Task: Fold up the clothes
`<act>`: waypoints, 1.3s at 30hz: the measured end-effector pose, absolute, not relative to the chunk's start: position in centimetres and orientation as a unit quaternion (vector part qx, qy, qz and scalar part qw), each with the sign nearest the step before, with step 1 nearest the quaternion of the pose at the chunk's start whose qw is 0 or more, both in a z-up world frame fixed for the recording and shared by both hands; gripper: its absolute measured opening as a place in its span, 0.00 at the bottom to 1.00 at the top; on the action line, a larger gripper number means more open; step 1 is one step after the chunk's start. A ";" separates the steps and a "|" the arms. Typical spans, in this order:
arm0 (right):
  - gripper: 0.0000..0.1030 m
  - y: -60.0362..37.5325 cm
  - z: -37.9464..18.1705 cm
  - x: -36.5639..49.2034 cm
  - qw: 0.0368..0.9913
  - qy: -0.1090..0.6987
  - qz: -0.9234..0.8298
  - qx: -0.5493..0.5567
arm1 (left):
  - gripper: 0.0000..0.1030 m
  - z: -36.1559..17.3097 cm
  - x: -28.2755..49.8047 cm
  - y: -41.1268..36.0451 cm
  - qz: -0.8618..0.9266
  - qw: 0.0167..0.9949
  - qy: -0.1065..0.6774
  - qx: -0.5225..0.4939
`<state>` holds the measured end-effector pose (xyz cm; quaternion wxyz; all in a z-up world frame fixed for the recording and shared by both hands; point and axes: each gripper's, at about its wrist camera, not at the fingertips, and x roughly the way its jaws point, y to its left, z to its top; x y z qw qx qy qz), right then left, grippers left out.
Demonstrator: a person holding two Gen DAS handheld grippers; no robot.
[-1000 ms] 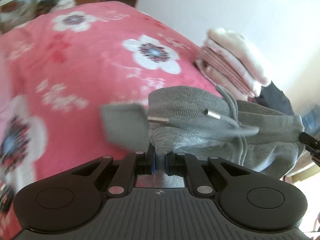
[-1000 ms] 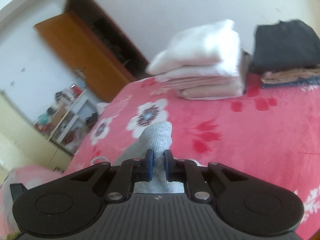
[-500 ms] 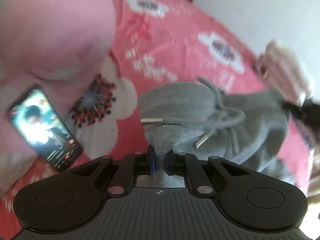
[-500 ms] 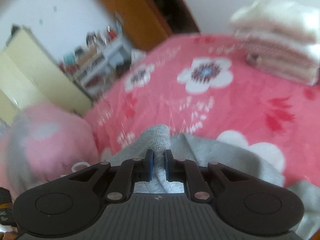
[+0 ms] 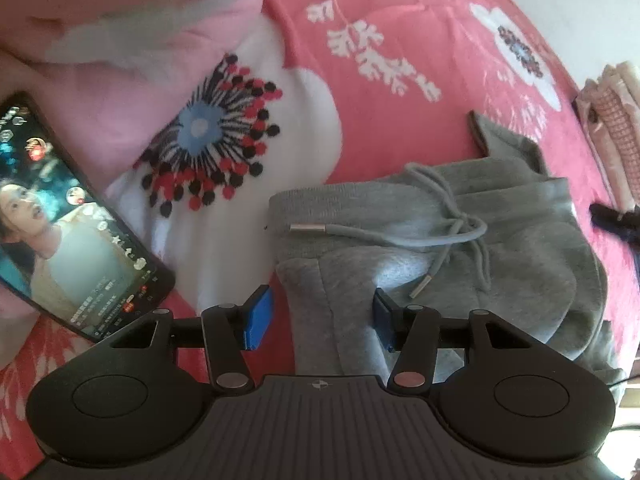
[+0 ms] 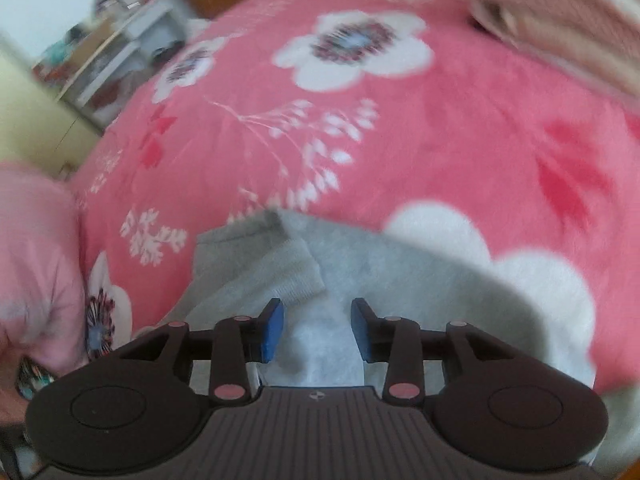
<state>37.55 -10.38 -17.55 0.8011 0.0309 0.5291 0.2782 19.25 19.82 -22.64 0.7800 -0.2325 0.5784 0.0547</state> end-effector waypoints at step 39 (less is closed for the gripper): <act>0.05 10.3 -20.8 28.3 0.500 0.376 0.575 -0.527 | 0.37 -24.6 17.2 19.9 0.003 0.808 0.560 -0.185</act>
